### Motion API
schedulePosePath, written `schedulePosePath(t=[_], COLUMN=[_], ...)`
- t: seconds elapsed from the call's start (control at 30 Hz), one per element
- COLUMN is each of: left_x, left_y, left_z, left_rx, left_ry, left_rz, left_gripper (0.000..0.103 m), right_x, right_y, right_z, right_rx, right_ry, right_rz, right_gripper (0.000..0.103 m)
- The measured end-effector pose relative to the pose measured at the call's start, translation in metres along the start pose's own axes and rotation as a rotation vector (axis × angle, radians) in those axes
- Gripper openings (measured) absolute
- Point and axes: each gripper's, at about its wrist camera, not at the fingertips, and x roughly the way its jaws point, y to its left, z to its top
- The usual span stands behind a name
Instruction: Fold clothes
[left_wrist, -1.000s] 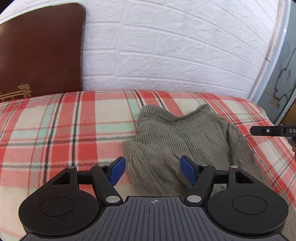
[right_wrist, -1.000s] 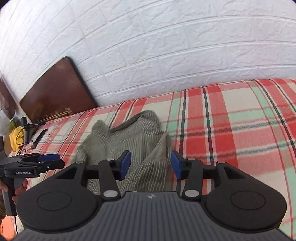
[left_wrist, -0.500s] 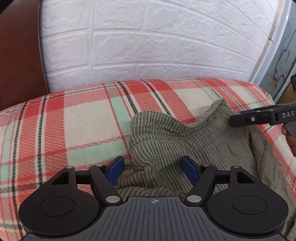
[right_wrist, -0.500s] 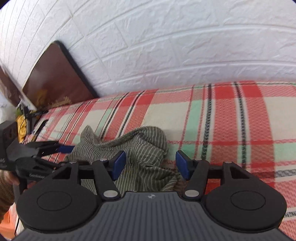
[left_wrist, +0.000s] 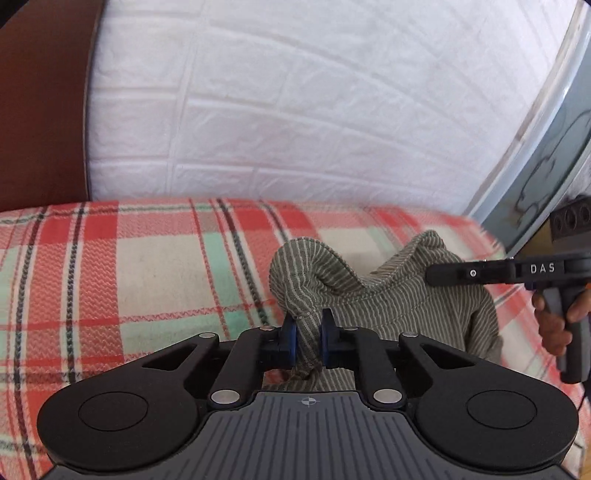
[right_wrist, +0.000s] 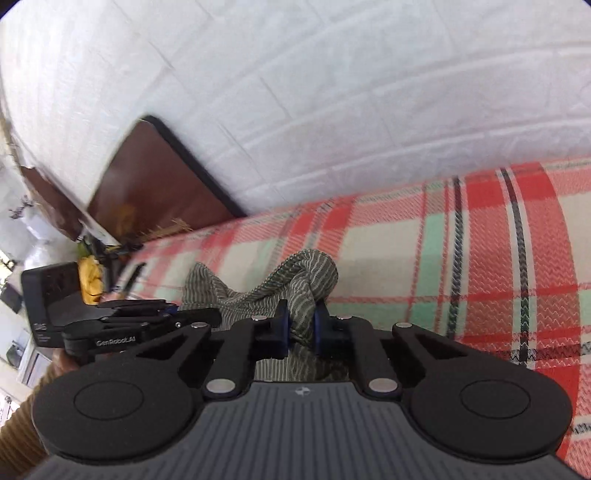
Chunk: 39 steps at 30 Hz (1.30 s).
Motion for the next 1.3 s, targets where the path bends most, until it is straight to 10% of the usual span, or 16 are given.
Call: schedulePosePath(t=[0.23, 0.53, 0.97, 1.17, 1.3], left_x=[-0.100, -0.228, -0.208, -0.213, -0.235], left_y=[-0.055, -0.138, -0.160, -0.152, -0.139], left_z=[-0.006, -0.104, -0.268, -0.296, -0.303], left_rx=[0.048, 0.122, 0.174, 0.151, 0.090], left_ry=[-0.152, -0.251, 0.045, 0.092, 0.116], left_rz=[-0.069, -0.174, -0.037, -0.017, 0.003], left_gripper=[0.009, 0.013, 0.041, 0.077, 0.077], right_x=[-0.079, -0.177, -0.160, -0.172, -0.197], right_y=[0.076, 0.157, 0.152, 0.148, 0.145], right_z=[-0.013, -0.124, -0.280, -0.305, -0.310], right_rx=[-0.096, -0.283, -0.400, -0.377, -0.357], right_ry=[-0.108, -0.170, 0.115, 0.168, 0.167], right_rz=[0.114, 0.219, 0.121, 0.098, 0.078], right_gripper=[0.014, 0.014, 0.020, 0.050, 0.052])
